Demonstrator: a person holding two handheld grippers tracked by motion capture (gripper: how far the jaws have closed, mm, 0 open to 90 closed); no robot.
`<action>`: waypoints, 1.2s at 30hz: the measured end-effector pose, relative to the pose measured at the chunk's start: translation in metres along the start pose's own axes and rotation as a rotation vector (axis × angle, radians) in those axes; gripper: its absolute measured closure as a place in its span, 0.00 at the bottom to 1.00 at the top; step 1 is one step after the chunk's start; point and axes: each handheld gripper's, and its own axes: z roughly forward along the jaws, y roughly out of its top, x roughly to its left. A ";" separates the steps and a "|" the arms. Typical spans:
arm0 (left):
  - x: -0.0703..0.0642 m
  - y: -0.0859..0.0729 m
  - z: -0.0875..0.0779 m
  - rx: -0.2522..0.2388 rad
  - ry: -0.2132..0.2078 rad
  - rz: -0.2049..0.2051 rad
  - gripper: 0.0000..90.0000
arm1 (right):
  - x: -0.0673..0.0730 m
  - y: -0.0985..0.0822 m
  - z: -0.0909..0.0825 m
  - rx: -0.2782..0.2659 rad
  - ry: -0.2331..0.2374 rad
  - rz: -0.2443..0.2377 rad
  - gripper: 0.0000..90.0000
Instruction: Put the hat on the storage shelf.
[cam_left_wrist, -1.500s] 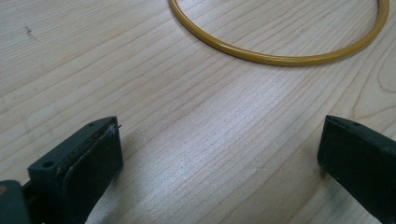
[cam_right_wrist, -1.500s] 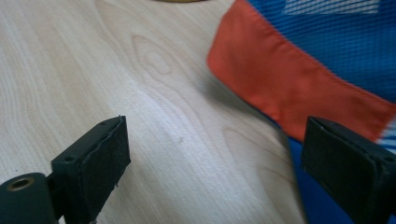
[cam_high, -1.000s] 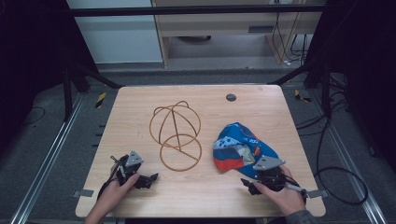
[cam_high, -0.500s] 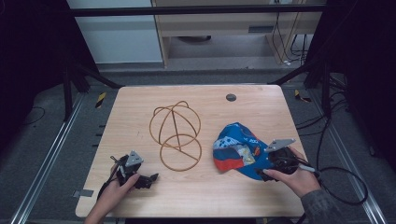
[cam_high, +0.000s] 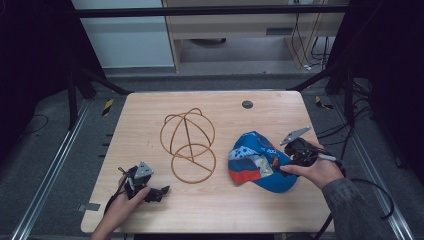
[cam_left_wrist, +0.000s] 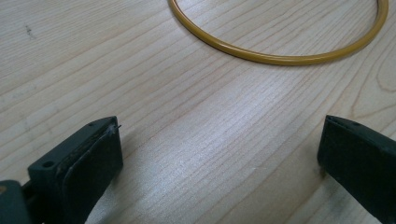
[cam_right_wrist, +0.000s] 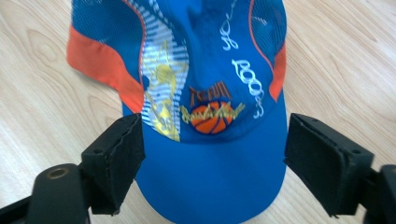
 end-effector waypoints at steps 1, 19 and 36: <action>0.000 0.000 0.000 0.000 0.000 0.000 0.00 | -0.001 0.003 0.000 0.000 0.008 -0.005 0.24; -0.001 -0.001 -0.001 -0.001 0.001 -0.002 0.00 | -0.004 0.036 0.012 0.030 0.046 -0.008 0.19; -0.001 0.001 0.001 -0.002 0.002 -0.005 0.00 | -0.009 0.043 0.039 0.047 0.087 -0.007 0.47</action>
